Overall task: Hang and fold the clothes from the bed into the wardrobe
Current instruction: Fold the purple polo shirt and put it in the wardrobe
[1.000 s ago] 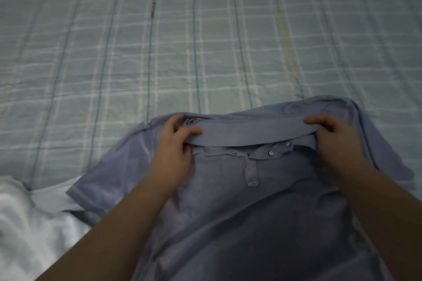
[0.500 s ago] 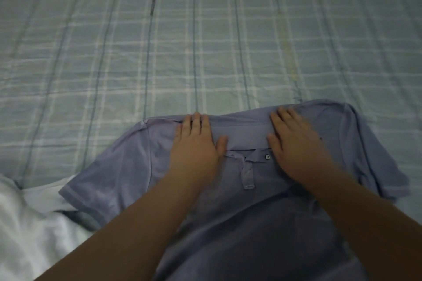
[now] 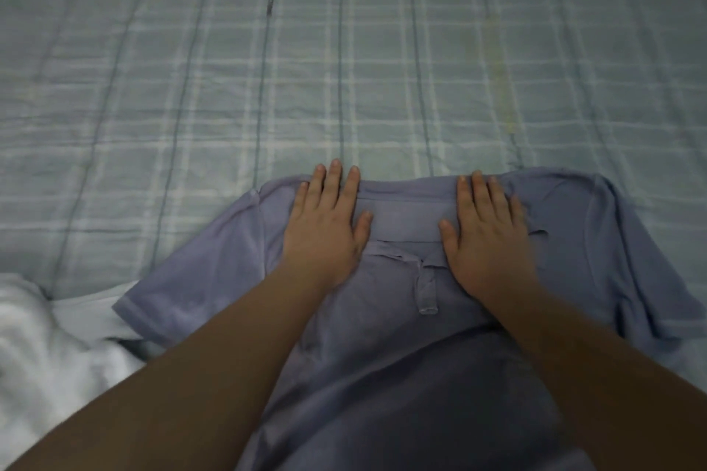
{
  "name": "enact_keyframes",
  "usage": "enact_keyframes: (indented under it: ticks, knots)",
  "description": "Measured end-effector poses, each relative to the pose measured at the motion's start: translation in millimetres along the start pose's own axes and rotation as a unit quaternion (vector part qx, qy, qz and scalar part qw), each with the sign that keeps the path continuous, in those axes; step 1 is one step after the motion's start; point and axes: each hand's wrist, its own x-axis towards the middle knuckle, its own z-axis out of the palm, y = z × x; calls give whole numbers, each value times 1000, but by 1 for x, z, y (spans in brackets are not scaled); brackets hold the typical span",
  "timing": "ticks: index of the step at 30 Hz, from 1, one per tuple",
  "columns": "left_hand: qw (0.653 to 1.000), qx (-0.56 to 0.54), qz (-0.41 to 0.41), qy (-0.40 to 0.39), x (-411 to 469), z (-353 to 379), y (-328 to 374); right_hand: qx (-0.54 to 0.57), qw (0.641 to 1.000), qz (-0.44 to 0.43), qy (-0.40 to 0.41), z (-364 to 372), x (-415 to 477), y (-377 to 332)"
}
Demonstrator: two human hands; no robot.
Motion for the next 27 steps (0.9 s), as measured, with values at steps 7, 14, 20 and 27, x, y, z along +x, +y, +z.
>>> enact_keyframes:
  ticks: [7, 14, 20, 27]
  knots:
    - [997, -49, -38, 42, -75, -36, -52, 32, 997, -69, 14, -39, -19, -75]
    - [964, -102, -232, 75, -144, -65, -182, 74, 982, -176, -8, -31, -63, -200]
    - [949, -186, -253, -36, -134, -76, -216, 47, 985, -161, -42, -3, -73, -262]
    - [927, -267, -258, 46, -127, -92, -226, 59, 989, -125, -55, 6, -73, -276]
